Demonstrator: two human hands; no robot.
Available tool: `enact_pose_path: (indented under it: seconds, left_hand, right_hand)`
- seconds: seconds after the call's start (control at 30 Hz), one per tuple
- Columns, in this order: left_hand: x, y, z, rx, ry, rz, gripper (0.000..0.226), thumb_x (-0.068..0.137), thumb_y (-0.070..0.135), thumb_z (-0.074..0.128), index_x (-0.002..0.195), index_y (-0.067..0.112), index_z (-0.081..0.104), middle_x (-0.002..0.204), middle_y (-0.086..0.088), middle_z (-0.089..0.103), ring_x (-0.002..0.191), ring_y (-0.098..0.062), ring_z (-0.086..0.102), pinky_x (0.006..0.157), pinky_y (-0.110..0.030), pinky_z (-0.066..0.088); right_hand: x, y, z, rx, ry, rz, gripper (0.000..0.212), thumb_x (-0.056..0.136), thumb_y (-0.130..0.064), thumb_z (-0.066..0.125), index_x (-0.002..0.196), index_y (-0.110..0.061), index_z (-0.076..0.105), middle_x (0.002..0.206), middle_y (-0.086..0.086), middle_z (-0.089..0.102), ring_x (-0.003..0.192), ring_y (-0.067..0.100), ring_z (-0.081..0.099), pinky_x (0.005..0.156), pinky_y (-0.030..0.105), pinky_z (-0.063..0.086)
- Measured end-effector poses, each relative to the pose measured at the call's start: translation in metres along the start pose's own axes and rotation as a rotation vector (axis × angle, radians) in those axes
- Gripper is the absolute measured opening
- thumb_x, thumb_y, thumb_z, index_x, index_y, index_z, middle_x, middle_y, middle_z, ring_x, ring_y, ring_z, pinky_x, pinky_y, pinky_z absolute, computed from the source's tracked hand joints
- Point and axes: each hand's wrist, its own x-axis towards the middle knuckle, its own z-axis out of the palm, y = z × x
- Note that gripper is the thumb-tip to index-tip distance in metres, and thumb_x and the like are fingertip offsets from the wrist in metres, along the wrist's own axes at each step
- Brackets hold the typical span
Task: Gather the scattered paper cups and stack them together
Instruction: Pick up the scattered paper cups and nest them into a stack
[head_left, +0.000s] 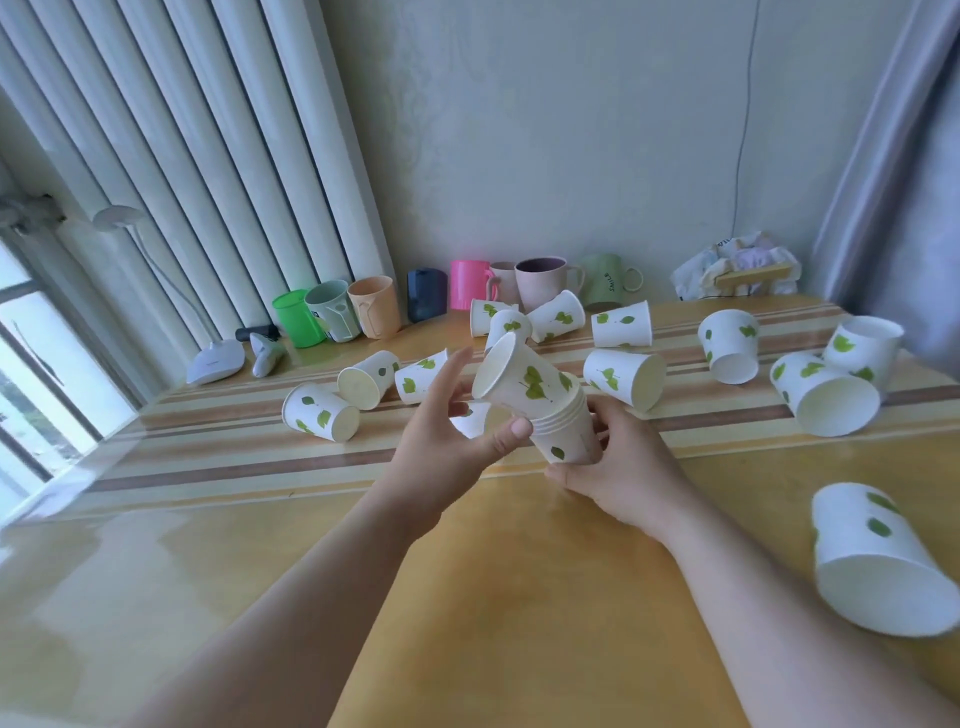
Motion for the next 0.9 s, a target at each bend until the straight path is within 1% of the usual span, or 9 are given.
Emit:
enact_pose_path:
  seconds: [0.07,0.13,0.23,0.37,0.47,0.53,0.7,0.8,0.9]
  left_hand:
    - [0.0,-0.011,-0.006,0.06,0.038,0.001,0.083,0.08,0.065,0.083,0.152,0.057,0.042,0.143,0.022,0.052,0.137,-0.007,0.046,0.11,-0.036,0.045]
    - [0.002,-0.021,-0.014,0.176,0.083,-0.007,0.065,0.08,0.047,0.07,0.141,0.06,0.052,0.149,0.021,0.048,0.145,-0.016,0.039,0.119,-0.046,0.039]
    - [0.007,-0.028,-0.024,0.477,0.026,0.035,0.09,0.067,0.022,0.056,0.151,0.051,0.044,0.161,0.02,0.036,0.152,-0.018,0.023,0.122,-0.047,0.031]
    - [0.026,-0.02,-0.027,0.444,-0.029,0.026,0.099,0.066,0.023,0.058,0.155,0.057,0.03,0.161,0.02,0.036,0.156,-0.018,0.02,0.127,-0.05,0.023]
    - [0.038,-0.021,-0.029,0.722,-0.202,-0.029,0.098,0.07,0.03,0.063,0.159,0.051,0.03,0.164,0.014,0.038,0.155,-0.023,0.02,0.126,-0.051,0.024]
    - [0.041,-0.029,-0.03,0.767,-0.247,-0.031,0.092,0.078,0.027,0.071,0.161,0.045,0.035,0.163,0.012,0.04,0.153,-0.023,0.024,0.124,-0.047,0.027]
    - [0.041,-0.045,-0.026,0.572,0.026,0.021,0.075,0.079,0.033,0.088,0.146,0.043,0.055,0.135,0.019,0.058,0.128,-0.009,0.049,0.112,-0.036,0.042]
    - [0.035,-0.04,-0.02,0.069,0.12,-0.078,0.059,0.082,0.027,0.092,0.132,0.039,0.062,0.126,0.01,0.073,0.106,-0.002,0.07,0.092,-0.029,0.057]
    - [0.038,-0.022,-0.013,-0.466,0.138,-0.088,0.053,0.084,0.024,0.087,0.131,0.021,0.062,0.127,-0.008,0.077,0.114,-0.024,0.077,0.095,-0.039,0.063]
  right_hand:
    - [0.002,0.001,0.0,0.008,0.006,0.008,0.07,0.077,-0.034,0.093,0.137,-0.038,0.059,0.117,-0.021,0.063,0.106,0.003,0.064,0.078,0.026,0.052]
    - [0.004,0.002,0.003,0.027,0.018,0.017,0.066,0.077,-0.033,0.093,0.133,-0.038,0.06,0.115,-0.022,0.064,0.102,-0.001,0.065,0.074,0.023,0.051]
    - [0.007,0.003,0.006,0.071,0.056,0.031,0.059,0.074,-0.035,0.094,0.124,-0.039,0.063,0.111,-0.018,0.07,0.098,0.003,0.067,0.075,0.026,0.051]
    - [0.011,0.008,0.008,0.095,0.07,0.065,0.053,0.073,-0.039,0.095,0.117,-0.038,0.065,0.107,-0.016,0.073,0.093,0.008,0.068,0.075,0.03,0.051]
    - [0.012,0.01,0.008,0.061,0.067,0.075,0.055,0.072,-0.041,0.095,0.117,-0.038,0.065,0.109,-0.016,0.073,0.094,0.004,0.068,0.078,0.03,0.053]
    - [0.012,0.009,0.008,0.003,0.044,0.072,0.058,0.072,-0.042,0.095,0.12,-0.039,0.064,0.11,-0.019,0.072,0.095,0.0,0.067,0.078,0.029,0.053]
    - [0.011,0.007,0.008,-0.047,0.026,0.067,0.06,0.073,-0.043,0.095,0.124,-0.041,0.061,0.109,-0.022,0.072,0.095,-0.002,0.067,0.075,0.026,0.052]
    - [0.011,0.005,0.009,-0.05,0.02,0.067,0.06,0.074,-0.042,0.094,0.123,-0.043,0.059,0.111,-0.023,0.071,0.096,-0.003,0.067,0.074,0.025,0.052]
    - [0.01,0.004,0.009,-0.056,0.02,0.069,0.061,0.075,-0.042,0.093,0.125,-0.044,0.058,0.112,-0.022,0.069,0.098,-0.002,0.066,0.076,0.027,0.053]
